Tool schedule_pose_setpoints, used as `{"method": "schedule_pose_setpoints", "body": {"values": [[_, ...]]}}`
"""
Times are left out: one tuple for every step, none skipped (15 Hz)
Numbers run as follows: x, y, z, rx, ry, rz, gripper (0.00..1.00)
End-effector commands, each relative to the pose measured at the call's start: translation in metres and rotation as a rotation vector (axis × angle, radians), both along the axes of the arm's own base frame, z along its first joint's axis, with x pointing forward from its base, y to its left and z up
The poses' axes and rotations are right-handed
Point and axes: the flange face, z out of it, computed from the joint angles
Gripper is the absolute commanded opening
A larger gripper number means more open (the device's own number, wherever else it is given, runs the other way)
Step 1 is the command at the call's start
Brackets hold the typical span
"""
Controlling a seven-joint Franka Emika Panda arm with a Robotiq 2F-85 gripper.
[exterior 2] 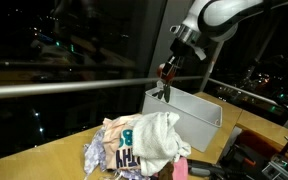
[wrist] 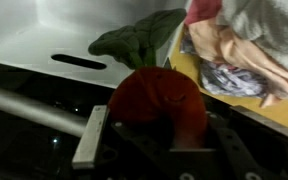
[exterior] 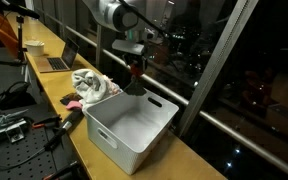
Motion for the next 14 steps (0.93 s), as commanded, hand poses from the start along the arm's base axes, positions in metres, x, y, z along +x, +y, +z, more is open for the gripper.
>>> {"method": "schedule_pose_setpoints", "body": {"values": [[-0.053,0.066,0.045,0.0,-0.011,0.084,0.0],[-0.067,0.088,0.054,0.0,-0.009,0.112,0.0],[-0.083,0.11,0.064,0.003,0.0,0.136,0.0],[-0.101,0.134,0.069,-0.001,0.018,0.159,0.0],[-0.117,0.153,0.076,-0.006,0.033,0.176,0.0],[-0.128,0.166,0.075,-0.014,0.054,0.188,0.0],[-0.135,0.17,0.068,-0.027,0.073,0.19,0.0],[-0.143,0.172,0.068,-0.034,0.092,0.188,0.0],[-0.147,0.167,0.063,-0.042,0.111,0.179,0.0],[-0.149,0.159,0.057,-0.049,0.123,0.166,0.0],[-0.149,0.15,0.053,-0.055,0.134,0.156,0.0],[-0.148,0.139,0.047,-0.061,0.143,0.142,0.0],[-0.147,0.129,0.041,-0.067,0.15,0.129,0.0],[-0.146,0.119,0.035,-0.069,0.161,0.115,0.0]]}}
